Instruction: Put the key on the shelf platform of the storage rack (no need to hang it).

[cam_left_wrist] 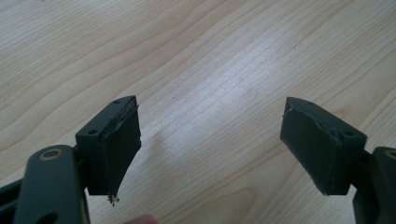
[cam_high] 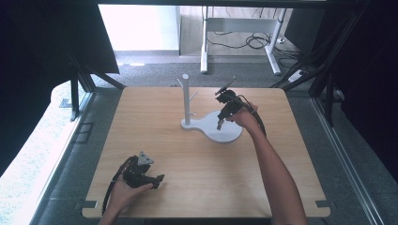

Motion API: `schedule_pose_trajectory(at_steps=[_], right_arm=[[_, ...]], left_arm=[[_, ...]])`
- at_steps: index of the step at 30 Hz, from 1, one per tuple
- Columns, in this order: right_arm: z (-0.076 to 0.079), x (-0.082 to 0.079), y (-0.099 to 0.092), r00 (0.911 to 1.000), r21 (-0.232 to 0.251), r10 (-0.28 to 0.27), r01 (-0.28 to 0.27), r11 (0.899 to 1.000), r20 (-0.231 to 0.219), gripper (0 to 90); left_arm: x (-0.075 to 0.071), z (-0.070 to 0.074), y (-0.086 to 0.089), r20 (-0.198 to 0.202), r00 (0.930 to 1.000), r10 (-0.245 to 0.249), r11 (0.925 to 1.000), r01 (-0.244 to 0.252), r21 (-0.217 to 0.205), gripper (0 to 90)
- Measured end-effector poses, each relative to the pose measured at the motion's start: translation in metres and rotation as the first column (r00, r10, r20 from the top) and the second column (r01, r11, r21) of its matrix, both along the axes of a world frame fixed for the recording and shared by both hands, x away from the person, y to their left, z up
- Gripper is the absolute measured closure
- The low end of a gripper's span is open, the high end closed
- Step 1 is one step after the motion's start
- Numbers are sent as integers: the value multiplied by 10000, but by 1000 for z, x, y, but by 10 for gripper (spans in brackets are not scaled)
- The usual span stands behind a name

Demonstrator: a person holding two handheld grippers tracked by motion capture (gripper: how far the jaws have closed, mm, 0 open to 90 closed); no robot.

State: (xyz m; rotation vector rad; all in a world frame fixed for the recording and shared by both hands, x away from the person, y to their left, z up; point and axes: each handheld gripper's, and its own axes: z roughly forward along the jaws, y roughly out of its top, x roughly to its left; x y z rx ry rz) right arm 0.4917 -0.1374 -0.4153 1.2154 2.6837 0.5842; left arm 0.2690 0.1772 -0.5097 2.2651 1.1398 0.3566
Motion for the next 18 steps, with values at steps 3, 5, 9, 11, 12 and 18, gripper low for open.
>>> schedule_pose_trajectory(at_steps=[3,5,9,11,12,18], right_arm=[[-3,4,2,9999,-69,-91,91,9999,54,895],[-5,7,2,9999,-45,-127,127,9999,46,895],[-10,13,0,9996,-86,-290,291,9995,58,894],[-13,15,-1,9993,-92,-366,366,9993,85,894],[-15,16,-1,9991,-122,-400,402,9991,166,894],[-26,19,-6,9985,-85,-537,538,9985,101,892]], left_arm=[[0,0,0,-9,10000,-26,10000,26,10,205],[0,0,0,6,10000,-3,10000,3,-9,205],[0,0,1,13,10000,30,10000,-30,-35,205],[0,0,1,6,10000,42,10000,-42,-19,205],[0,-1,1,-6,10000,22,10000,-22,-16,206],[1,-2,-1,-42,10000,-2,10000,2,41,205]])
